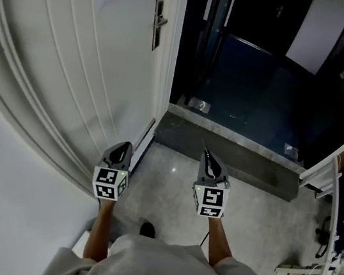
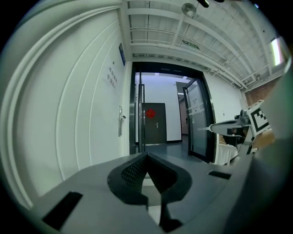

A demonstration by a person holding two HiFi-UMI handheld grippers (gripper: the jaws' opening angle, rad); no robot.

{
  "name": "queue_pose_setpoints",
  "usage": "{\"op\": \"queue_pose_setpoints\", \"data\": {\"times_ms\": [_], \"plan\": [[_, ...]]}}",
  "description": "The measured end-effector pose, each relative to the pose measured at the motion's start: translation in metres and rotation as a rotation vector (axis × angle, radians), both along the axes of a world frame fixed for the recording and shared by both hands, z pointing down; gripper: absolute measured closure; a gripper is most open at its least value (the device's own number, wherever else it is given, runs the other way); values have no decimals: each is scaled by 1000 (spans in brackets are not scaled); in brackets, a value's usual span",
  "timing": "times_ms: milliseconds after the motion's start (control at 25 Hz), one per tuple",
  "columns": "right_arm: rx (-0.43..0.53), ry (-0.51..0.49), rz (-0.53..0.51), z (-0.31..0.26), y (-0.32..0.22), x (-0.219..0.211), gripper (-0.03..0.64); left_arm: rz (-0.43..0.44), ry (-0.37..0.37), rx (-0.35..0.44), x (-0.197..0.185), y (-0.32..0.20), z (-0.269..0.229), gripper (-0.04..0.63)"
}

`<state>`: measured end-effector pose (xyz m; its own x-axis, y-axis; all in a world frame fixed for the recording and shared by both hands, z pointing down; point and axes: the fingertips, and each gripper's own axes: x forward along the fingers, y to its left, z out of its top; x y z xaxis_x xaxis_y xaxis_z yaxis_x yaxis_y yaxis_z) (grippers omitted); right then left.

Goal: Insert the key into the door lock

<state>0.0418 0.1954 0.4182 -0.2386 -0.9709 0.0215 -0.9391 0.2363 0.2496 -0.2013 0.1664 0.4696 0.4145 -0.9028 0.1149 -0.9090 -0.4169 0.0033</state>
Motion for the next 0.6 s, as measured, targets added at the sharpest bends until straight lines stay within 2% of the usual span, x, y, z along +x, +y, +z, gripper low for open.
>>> {"op": "queue_pose_setpoints", "data": {"times_ms": [320,600], "plan": [[9,14,33,2,-76,-5,586,36,12,18,0,-89,0,579],[-15,11,51,13,-120,-4,586,59,9,11,3,-136,7,578]]}}
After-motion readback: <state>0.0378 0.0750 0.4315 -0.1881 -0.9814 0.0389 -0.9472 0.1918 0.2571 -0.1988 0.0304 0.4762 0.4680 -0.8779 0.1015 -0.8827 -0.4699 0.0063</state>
